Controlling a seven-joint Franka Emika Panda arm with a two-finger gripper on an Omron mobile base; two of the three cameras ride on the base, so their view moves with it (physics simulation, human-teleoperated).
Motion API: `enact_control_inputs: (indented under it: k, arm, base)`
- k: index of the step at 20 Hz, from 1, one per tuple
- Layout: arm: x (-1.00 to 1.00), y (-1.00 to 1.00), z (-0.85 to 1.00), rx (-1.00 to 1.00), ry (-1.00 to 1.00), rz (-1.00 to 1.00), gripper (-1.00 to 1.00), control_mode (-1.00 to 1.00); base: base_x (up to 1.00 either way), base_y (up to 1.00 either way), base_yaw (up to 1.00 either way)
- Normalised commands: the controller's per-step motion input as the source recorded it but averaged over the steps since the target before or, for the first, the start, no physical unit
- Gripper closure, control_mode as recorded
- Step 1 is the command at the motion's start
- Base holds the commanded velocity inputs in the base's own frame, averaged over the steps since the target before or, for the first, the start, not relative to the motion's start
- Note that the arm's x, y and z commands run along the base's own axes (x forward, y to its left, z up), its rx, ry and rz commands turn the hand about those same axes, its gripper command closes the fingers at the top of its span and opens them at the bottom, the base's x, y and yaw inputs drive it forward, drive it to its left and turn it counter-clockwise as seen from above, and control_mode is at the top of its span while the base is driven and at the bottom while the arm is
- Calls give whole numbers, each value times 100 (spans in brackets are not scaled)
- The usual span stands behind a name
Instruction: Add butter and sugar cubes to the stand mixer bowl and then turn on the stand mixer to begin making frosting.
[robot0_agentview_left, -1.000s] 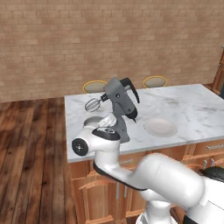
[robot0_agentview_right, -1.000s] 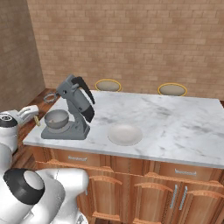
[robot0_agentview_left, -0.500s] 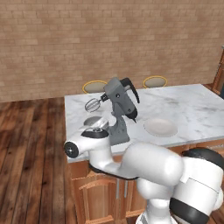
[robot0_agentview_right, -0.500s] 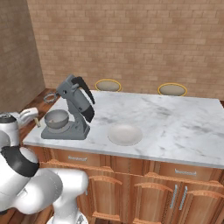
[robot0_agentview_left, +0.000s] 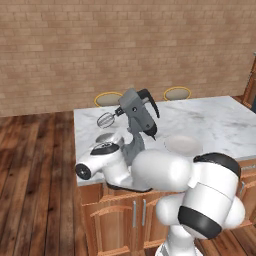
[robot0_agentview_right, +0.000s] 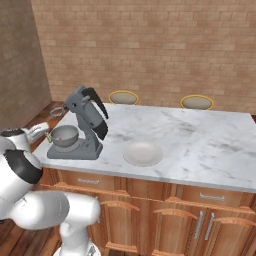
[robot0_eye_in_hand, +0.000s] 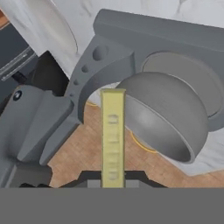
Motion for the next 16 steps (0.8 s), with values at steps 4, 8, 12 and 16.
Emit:
enact_control_inputs:
  k: [4,8,12,16]
  arm:
    - [30,5,0,0,0,0,100,-100]
    - [23,0,0,-3,0,0,100,-100]
    - [23,3,0,-3,0,0,100,-100]
    - [22,1,-1,-5,0,0,100,-100]
  base:
    - [0,0,0]
    - [0,0,0]
    - [0,0,0]
    - [0,0,0]
